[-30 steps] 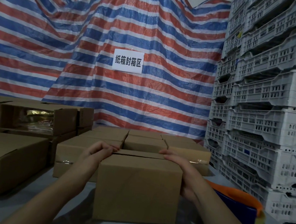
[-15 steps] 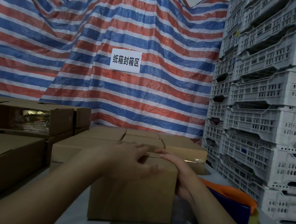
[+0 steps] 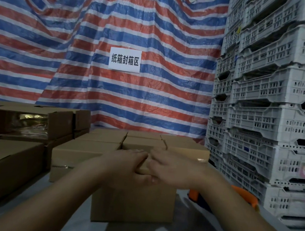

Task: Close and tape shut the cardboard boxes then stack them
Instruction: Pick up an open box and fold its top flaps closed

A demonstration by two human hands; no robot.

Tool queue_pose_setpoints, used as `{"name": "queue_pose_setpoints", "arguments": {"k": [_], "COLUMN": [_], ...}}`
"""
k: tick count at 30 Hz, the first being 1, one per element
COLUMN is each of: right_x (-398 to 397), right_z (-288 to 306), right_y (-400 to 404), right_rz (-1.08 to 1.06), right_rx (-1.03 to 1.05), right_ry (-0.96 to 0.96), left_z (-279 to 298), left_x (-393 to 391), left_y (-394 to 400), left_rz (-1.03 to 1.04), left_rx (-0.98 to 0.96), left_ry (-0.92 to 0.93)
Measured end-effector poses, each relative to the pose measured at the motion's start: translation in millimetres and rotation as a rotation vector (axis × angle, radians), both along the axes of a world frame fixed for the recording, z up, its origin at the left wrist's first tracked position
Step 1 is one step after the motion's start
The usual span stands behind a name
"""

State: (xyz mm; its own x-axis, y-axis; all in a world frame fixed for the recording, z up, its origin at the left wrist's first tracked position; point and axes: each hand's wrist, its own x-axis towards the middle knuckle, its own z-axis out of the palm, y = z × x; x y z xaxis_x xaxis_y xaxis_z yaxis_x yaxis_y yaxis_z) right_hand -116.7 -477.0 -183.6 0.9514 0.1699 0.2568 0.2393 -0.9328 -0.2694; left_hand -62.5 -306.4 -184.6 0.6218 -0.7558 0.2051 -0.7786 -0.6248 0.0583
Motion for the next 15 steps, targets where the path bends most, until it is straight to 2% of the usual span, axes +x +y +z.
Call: {"name": "queue_pose_setpoints", "arguments": {"k": [2,5,11,13,15], "right_x": [-5,-7,-5,-4,-4], "right_z": [-3,-6,-4,-4,2], "right_y": [10,13,11,7,-1], "right_rz": [-0.021,-0.069,-0.043,-0.060,-0.110], "right_rx": [-0.077,-0.120,-0.100,0.017,0.292], "right_ry": [0.028,-0.028,-0.004,0.031,0.053], "left_z": [-1,-4,-8,-10,-11], "left_x": [-1,-3,-10,-11,-11], "left_y": [-1,-1,2,3,3], "left_rz": [-0.002,0.026,0.104,0.111,0.126], "left_rx": [-0.004,-0.016,-0.015,-0.018,-0.034], "left_ry": [-0.016,-0.050,-0.174,-0.177,-0.155]}}
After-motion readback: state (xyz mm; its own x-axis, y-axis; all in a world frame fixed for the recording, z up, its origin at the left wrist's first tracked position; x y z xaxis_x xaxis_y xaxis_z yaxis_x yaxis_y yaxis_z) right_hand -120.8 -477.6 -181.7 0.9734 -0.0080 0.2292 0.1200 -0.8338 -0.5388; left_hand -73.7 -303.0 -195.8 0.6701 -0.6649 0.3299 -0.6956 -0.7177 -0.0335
